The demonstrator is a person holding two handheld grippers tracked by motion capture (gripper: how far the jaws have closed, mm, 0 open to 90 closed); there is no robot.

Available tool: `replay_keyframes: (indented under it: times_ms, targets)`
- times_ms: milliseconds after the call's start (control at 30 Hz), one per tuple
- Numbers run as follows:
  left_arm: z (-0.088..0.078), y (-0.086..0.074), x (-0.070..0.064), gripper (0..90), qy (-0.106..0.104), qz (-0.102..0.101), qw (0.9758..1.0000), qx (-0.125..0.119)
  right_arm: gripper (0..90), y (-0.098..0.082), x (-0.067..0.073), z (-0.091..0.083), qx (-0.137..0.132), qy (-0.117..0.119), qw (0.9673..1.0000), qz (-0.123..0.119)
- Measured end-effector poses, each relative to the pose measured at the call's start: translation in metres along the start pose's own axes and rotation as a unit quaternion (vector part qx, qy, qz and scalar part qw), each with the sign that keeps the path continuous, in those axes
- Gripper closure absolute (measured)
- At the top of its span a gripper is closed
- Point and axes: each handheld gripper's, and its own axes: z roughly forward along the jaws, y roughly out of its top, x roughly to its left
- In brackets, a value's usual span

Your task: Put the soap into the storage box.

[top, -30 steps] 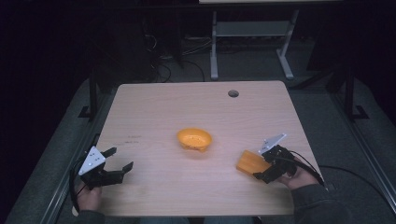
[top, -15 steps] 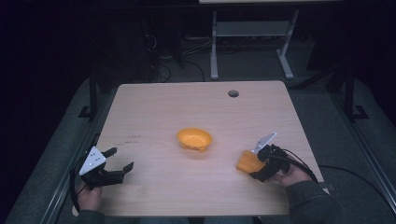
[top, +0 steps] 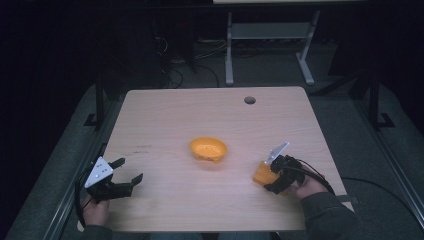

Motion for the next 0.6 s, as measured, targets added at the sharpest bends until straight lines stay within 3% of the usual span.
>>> replay_keyframes:
  times_ms: [600]
  targets:
    - [0.0000,0.0001,-0.0001,13.9,0.000,0.001,1.0000,0.001,20.1,0.0011,-0.0004,0.0016,0.002,-0.002,1.0000,-0.001]
